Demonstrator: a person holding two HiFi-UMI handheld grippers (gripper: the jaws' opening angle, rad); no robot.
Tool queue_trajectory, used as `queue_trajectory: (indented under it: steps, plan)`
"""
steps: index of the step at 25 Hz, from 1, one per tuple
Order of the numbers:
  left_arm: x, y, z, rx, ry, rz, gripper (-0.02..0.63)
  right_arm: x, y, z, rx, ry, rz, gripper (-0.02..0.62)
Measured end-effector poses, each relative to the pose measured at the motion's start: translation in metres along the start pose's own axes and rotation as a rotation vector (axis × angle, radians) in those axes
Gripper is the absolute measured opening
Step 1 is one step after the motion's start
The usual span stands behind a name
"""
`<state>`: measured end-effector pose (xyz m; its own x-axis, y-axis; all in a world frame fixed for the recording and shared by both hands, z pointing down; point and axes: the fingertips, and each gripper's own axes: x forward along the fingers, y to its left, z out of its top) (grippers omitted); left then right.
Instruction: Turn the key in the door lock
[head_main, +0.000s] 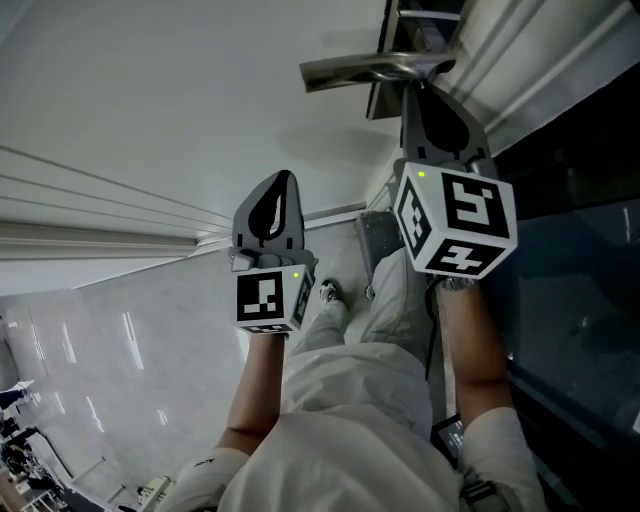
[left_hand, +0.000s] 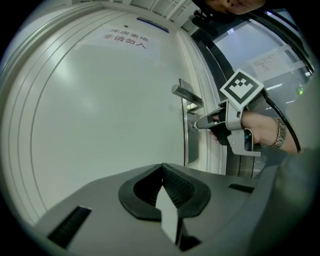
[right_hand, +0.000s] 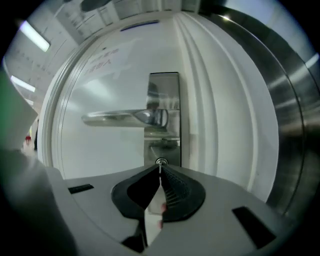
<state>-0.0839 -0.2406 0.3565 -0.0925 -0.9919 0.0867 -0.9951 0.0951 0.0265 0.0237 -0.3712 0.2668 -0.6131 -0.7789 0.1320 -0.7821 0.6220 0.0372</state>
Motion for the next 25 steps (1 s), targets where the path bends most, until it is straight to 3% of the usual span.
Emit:
queue_trajectory:
  steps: [4,8,14,16,25]
  plan:
    - [-0.002,0.002,-0.002,0.002,0.004,0.001,0.008,0.0,-0.005,-0.003,0.404,0.017,0.104,0.014]
    - [-0.001,0.002,-0.007,0.01,0.014,-0.002,0.008,0.003,-0.006,-0.004,0.671,0.016,0.199,0.014]
    - [-0.002,0.0,-0.008,0.007,0.008,-0.007,0.008,0.001,-0.012,-0.013,1.109,0.024,0.207,0.014]
    - [-0.003,-0.001,-0.009,0.007,0.01,-0.007,0.008,0.001,-0.011,-0.012,1.209,0.012,0.234,0.014]
    - [-0.006,0.006,-0.013,0.018,0.022,0.007,0.008,0.003,-0.012,-0.014,1.457,-0.004,0.282,0.014]
